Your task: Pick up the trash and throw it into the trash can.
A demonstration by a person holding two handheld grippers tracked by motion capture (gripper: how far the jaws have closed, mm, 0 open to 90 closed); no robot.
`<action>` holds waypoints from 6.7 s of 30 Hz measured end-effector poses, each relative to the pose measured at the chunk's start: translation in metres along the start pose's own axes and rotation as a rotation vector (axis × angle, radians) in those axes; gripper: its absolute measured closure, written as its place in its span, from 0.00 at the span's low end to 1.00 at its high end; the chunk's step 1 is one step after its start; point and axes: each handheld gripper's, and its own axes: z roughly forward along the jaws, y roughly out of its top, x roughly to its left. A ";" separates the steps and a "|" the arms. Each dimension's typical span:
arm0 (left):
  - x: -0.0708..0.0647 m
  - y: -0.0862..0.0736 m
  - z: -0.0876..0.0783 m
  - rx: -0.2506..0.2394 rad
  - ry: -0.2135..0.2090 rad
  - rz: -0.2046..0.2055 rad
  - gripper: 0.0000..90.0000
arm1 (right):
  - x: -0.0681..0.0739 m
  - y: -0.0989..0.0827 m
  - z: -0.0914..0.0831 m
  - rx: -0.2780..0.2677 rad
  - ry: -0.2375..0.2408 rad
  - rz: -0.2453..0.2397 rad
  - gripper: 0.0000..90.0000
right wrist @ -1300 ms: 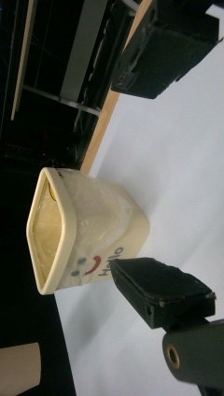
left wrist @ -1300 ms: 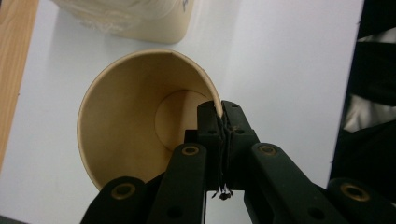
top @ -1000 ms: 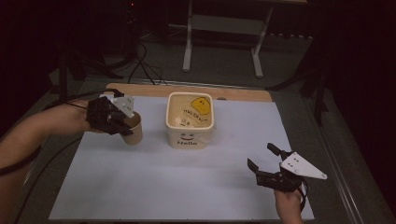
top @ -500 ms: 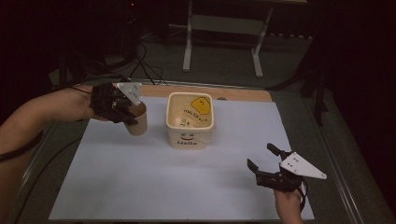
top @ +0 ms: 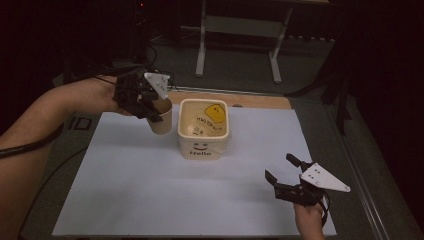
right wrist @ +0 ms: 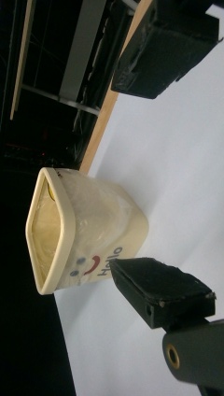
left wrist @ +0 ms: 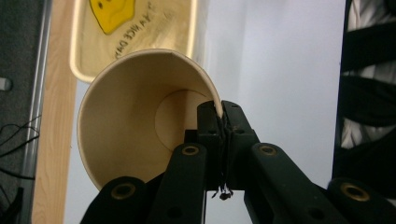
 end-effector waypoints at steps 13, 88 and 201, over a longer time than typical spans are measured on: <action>0.019 0.031 -0.004 0.006 0.002 0.013 0.99 | -0.001 -0.001 0.000 0.001 0.005 0.001 0.14; 0.067 0.086 0.026 -0.083 0.063 -0.172 0.33 | 0.002 0.000 0.001 0.003 0.015 -0.001 0.14; -0.110 -0.119 0.148 -0.404 -0.067 -0.426 0.02 | 0.007 0.000 0.007 0.017 0.026 -0.010 0.14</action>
